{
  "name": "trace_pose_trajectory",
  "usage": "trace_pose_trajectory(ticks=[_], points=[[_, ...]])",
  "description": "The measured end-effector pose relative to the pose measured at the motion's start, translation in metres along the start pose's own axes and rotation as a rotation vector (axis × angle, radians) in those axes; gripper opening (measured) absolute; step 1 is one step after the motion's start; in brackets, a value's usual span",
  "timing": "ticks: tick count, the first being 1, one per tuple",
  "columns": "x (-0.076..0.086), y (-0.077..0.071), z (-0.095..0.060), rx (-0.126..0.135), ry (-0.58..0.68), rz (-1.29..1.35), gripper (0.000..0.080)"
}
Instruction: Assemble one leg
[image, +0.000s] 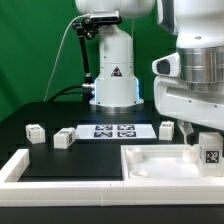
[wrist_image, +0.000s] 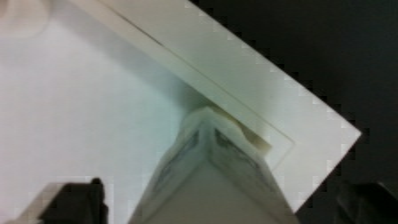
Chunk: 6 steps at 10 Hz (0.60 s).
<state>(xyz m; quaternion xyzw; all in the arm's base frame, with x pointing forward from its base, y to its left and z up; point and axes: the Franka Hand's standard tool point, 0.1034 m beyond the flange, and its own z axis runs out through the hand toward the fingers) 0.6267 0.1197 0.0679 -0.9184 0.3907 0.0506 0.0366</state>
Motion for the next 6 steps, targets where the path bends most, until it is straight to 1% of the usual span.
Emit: trace_pose_trajectory(ticks=[2, 3, 4, 5, 6], points=[[0.001, 0.0008, -0.0002, -0.02, 0.015, -0.265, 0.0649], [0.0012, 0.0012, -0.0008, -0.03, 0.014, -0.363, 0.0649], [0.0011, 0.0003, -0.0015, -0.034, 0.017, -0.424, 0.0649], [0.0005, -0.0005, -0.0015, -0.05, 0.029, -0.546, 0.0649], [0.0005, -0.0025, -0.0015, -0.048, 0.037, -0.626, 0.0649]])
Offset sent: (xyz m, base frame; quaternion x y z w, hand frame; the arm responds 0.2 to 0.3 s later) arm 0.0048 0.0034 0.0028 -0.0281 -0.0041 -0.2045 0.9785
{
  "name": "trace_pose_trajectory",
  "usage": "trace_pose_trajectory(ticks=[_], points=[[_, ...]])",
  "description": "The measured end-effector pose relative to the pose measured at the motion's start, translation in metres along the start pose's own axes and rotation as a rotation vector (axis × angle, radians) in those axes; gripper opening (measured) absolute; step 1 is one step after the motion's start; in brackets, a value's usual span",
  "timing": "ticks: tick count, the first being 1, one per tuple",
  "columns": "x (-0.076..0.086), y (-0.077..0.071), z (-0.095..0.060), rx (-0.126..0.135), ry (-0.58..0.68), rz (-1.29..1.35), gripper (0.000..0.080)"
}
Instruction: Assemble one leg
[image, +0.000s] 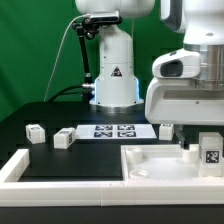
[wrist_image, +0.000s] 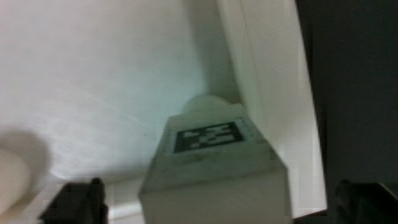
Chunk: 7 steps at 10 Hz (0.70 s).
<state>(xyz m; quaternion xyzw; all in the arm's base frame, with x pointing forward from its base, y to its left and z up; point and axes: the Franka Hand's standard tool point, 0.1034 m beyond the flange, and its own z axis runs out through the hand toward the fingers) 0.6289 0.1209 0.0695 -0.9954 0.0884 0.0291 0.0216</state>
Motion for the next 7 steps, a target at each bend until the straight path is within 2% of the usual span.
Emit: trace_pose_trajectory(ticks=[2, 4, 5, 6, 7], points=[[0.0005, 0.0026, 0.0006, 0.001, 0.001, -0.009, 0.0649], [0.0005, 0.0026, 0.0006, 0.001, 0.001, -0.009, 0.0388], [0.0006, 0.0026, 0.0006, 0.001, 0.001, -0.009, 0.0388], [0.0005, 0.0026, 0.0006, 0.001, 0.001, -0.004, 0.029], [0.0005, 0.0025, 0.0006, 0.001, 0.0, 0.028, 0.029]])
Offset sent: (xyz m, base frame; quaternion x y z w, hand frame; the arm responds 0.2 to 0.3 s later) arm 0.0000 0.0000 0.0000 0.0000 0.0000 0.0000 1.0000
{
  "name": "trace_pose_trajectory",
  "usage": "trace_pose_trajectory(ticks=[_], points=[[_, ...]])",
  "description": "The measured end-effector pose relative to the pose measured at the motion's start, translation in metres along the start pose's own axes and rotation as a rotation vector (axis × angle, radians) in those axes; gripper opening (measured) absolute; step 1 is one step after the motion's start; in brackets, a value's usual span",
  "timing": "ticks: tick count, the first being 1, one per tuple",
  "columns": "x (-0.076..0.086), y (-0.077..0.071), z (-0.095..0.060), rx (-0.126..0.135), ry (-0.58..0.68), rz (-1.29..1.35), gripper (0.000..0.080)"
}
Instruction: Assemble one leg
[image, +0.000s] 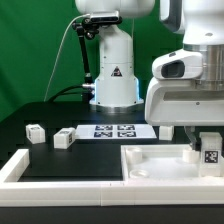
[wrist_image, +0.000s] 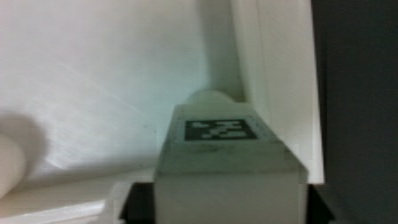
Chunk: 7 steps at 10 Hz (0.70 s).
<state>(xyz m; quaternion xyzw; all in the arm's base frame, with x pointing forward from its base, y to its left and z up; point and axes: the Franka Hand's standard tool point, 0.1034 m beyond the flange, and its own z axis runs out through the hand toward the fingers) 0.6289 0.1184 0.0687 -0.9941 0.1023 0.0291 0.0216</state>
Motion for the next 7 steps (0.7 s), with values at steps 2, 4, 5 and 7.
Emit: trace_pose_trajectory(ticks=[2, 4, 5, 7], points=[[0.0011, 0.0009, 0.0001, 0.015, 0.002, 0.088, 0.029], [0.001, 0.0022, -0.0001, 0.036, 0.006, 0.337, 0.029], [0.0009, 0.0023, 0.0, 0.039, 0.007, 0.417, 0.029], [0.0011, 0.0032, 0.0, 0.05, -0.002, 0.606, 0.029]])
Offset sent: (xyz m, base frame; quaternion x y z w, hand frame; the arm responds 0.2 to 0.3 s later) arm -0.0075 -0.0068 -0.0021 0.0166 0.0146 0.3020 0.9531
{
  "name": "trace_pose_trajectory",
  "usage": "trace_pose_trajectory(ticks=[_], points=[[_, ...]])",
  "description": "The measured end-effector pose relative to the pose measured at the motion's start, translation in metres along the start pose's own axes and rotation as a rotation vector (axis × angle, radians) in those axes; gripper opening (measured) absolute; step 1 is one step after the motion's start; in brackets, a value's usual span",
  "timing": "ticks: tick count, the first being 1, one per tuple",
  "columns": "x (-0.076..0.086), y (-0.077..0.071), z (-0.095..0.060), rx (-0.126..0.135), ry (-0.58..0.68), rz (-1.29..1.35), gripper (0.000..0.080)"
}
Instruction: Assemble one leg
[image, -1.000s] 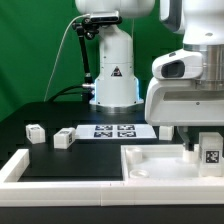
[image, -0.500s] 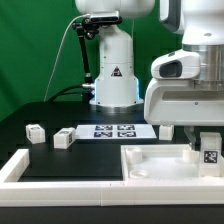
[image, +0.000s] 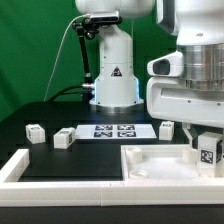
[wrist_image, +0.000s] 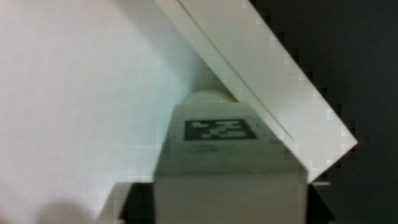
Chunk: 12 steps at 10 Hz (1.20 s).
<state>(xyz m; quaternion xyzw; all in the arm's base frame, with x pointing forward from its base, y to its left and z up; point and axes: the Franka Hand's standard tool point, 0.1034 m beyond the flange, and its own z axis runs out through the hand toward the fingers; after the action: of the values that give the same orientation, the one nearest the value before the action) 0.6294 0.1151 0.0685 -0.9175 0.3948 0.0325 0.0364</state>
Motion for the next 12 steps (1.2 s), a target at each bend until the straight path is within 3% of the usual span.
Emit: trace_pose_trajectory(ticks=[9, 12], points=[[-0.0002, 0.0013, -0.0011, 0.016, -0.004, 0.833, 0.029], [0.0, 0.0016, -0.0016, 0.015, -0.013, 0.957, 0.029]])
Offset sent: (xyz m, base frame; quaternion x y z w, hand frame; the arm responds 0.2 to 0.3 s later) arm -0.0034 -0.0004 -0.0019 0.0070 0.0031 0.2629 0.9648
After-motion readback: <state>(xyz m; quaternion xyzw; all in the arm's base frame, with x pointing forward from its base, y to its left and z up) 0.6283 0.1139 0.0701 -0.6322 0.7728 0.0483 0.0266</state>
